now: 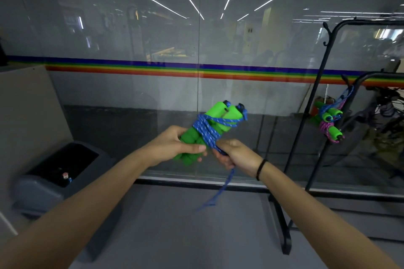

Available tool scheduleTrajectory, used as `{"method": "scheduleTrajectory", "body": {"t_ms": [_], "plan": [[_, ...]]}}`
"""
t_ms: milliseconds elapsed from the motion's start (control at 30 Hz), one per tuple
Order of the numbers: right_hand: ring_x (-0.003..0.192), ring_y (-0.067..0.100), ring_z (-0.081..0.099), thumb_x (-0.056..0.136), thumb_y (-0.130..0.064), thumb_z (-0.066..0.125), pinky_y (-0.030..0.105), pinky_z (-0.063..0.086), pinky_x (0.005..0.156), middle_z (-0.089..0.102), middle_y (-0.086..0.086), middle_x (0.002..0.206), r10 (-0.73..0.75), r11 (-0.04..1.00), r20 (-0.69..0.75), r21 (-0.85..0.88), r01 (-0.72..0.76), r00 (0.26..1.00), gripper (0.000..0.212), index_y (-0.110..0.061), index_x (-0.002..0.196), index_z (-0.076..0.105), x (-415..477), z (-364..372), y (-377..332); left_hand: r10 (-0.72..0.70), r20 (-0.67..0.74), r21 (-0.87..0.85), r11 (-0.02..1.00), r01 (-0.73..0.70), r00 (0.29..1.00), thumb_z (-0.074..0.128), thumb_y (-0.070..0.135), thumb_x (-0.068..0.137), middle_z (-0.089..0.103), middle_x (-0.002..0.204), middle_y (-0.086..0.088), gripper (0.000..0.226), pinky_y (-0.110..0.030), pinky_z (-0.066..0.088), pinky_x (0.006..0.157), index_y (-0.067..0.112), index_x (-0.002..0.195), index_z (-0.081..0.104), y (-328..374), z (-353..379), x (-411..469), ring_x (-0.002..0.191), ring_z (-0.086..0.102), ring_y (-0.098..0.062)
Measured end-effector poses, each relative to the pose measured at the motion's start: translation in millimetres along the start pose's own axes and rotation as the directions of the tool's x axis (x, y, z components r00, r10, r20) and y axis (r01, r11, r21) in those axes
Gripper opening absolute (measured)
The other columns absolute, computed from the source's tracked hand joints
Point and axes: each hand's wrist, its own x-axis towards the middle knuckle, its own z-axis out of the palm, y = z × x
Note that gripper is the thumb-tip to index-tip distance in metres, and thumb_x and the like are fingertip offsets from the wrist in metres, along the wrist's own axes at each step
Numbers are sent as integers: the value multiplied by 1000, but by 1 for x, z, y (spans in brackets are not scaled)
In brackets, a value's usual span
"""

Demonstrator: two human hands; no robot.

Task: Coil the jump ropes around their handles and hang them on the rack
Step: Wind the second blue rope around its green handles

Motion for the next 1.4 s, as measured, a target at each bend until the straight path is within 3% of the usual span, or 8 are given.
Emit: {"method": "scheduleTrajectory", "body": {"t_ms": [133, 300, 533, 633, 733, 900, 1167, 1400], "plan": [[38, 1, 38, 98, -33, 36, 16, 31, 48, 41, -8, 49, -35, 940, 7, -339, 36, 999, 41, -25, 62, 53, -9, 0, -13, -148, -226, -20, 989, 147, 963, 75, 15, 76, 72, 80, -14, 14, -30, 56, 64, 6, 85, 70, -9, 1, 9, 63, 68, -20], [61, 12, 49, 93, -37, 46, 27, 41, 66, 51, -2, 63, -181, 667, 67, -725, 172, 981, 29, -22, 74, 63, -21, -5, -40, 36, -433, 550, 802, 232, 901, 78, 30, 69, 63, 66, 1, 19, -25, 45, 62, 19, 71, 62, -18, -9, 10, 71, 64, -20], [70, 13, 57, 78, -45, 65, 32, 45, 68, 67, -2, 74, -210, 542, 243, -778, 319, 947, 26, -20, 83, 71, -19, -22, -71, -77, 52, 922, 386, -18, 996, 72, 35, 74, 66, 100, -1, 29, -30, 42, 72, 23, 98, 61, 4, 13, -1, 99, 61, -21], [61, 2, 57, 71, -32, 75, 16, 41, 61, 67, -11, 63, -218, 713, 316, -594, 372, 923, 13, -19, 72, 72, -11, -25, -70, -94, 241, 875, 452, -174, 966, 75, 33, 72, 63, 77, 11, 22, -26, 41, 65, 23, 87, 63, 11, 17, -4, 74, 59, -5], [56, -5, 55, 75, -15, 71, 9, 42, 59, 65, -14, 57, -187, 912, 263, -311, 266, 946, 7, -15, 69, 68, -2, -28, -55, 30, 294, 597, 775, -208, 955, 82, 20, 68, 53, 56, 15, 20, -20, 36, 54, 22, 69, 61, 9, 17, -8, 53, 46, 2], [30, -4, 51, 91, 6, 36, 9, 42, 37, 51, -9, 27, -30, 993, -206, 105, 53, 978, 42, -15, 57, 47, -6, -24, -27, 130, 98, 217, 965, -149, 987, 80, 4, 67, 59, 69, 7, 20, -19, 41, 61, 4, 84, 69, 0, 18, -5, 66, 51, -4], [39, 0, 32, 98, -30, 36, 11, 30, 42, 36, -4, 53, 10, 984, 26, -178, -6, 1000, 35, -18, 71, 54, -6, -11, -12, -130, -275, -125, 987, 99, 953, 73, 16, 77, 73, 80, -9, 15, -28, 55, 59, 6, 88, 70, -1, 14, 6, 63, 68, -16], [75, 12, 45, 95, -27, 42, 22, 31, 69, 49, -5, 70, -20, 574, 205, -799, 179, 979, 27, -13, 95, 65, -19, -8, -38, 19, -439, 588, 762, 271, 898, 82, 38, 60, 64, 69, -1, 27, -24, 46, 62, 27, 61, 57, -16, 10, 9, 74, 66, -20]]}}
